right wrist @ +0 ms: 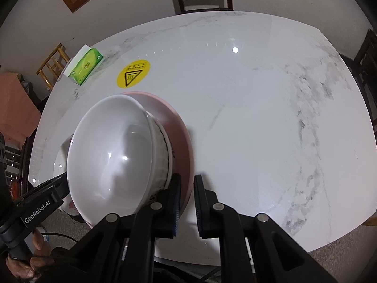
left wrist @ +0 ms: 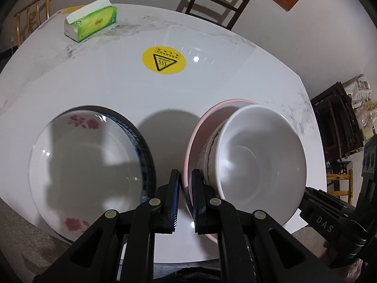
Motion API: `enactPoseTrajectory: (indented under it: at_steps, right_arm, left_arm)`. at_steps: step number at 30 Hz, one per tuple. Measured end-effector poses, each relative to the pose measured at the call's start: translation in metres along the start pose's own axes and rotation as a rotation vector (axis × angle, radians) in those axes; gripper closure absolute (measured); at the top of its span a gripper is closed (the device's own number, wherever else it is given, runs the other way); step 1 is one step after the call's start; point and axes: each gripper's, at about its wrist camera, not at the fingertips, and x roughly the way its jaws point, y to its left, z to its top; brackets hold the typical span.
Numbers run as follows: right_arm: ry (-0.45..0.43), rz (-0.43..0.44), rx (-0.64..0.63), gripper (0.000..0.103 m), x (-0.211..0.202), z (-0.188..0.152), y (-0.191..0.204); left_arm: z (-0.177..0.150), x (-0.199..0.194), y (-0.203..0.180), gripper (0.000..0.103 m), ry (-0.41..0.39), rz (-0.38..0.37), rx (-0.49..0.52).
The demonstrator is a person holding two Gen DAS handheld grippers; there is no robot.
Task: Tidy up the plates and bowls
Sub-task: 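Lift and carry the nested bowls over the plate stack with left tool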
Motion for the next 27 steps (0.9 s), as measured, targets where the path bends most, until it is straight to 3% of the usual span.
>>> enactPoseTrajectory:
  at_steps: [27]
  right_arm:
    - [0.012, 0.052, -0.178, 0.091, 0.005, 0.028, 0.112]
  left_arm:
    - [0.014, -0.058, 0.085, 0.097, -0.086, 0.08, -0.111]
